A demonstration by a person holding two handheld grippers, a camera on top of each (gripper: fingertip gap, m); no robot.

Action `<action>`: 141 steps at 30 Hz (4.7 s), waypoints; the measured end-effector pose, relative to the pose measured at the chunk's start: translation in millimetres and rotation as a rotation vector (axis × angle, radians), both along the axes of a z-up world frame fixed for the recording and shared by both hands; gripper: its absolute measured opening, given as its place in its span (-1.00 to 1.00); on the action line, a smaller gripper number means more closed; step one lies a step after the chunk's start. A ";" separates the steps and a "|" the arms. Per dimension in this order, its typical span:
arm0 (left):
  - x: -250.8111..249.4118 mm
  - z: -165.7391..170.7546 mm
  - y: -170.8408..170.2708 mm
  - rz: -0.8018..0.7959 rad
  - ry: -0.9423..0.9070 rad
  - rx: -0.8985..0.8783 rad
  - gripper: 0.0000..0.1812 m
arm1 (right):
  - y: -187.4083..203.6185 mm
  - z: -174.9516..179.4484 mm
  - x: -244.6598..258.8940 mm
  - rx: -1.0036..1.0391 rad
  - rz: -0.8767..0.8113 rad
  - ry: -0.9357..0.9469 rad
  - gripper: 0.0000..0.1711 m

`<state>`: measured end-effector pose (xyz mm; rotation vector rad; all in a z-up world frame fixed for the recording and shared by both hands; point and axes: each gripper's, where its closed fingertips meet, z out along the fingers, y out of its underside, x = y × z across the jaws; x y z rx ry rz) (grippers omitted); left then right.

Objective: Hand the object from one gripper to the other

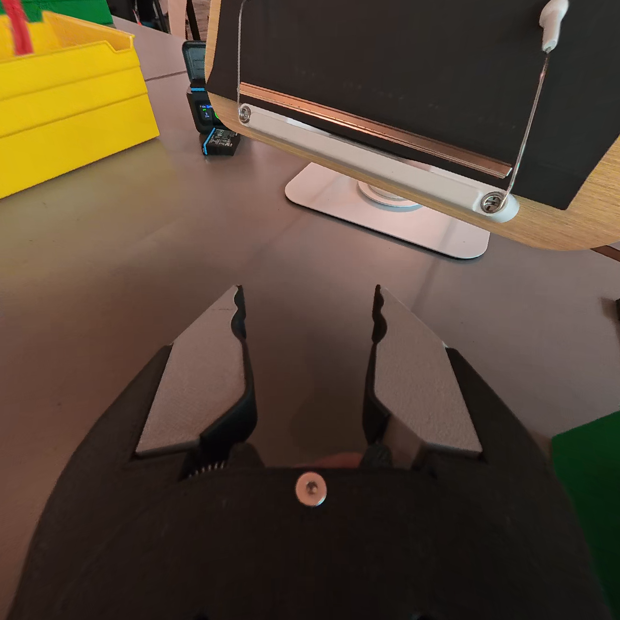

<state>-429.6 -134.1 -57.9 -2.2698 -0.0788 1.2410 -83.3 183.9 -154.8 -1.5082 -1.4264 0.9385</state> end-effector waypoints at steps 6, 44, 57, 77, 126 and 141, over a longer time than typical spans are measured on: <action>111.9 126.3 41.9 -0.290 0.237 0.263 -0.92 | -15.5 9.5 -0.9 -0.043 0.082 0.049 -0.13; 374.3 -30.2 228.0 -0.946 -1.125 0.731 -0.89 | -89.2 29.6 8.7 1.198 0.195 0.022 -0.87; 343.5 -57.9 229.5 -0.897 -0.556 0.487 -1.00 | -84.7 14.8 16.3 0.939 0.279 -0.012 -0.64; 390.1 -66.2 222.5 -1.153 -0.039 0.304 -1.00 | -49.0 38.1 32.8 0.908 0.187 0.036 -0.11; 342.6 -25.8 223.1 -0.922 0.370 0.417 -0.87 | -33.3 62.4 44.2 -0.145 0.248 0.158 -0.49; 401.6 -51.7 226.9 -1.130 0.618 0.248 -0.87 | -56.0 55.7 46.9 -0.808 0.434 0.107 -0.81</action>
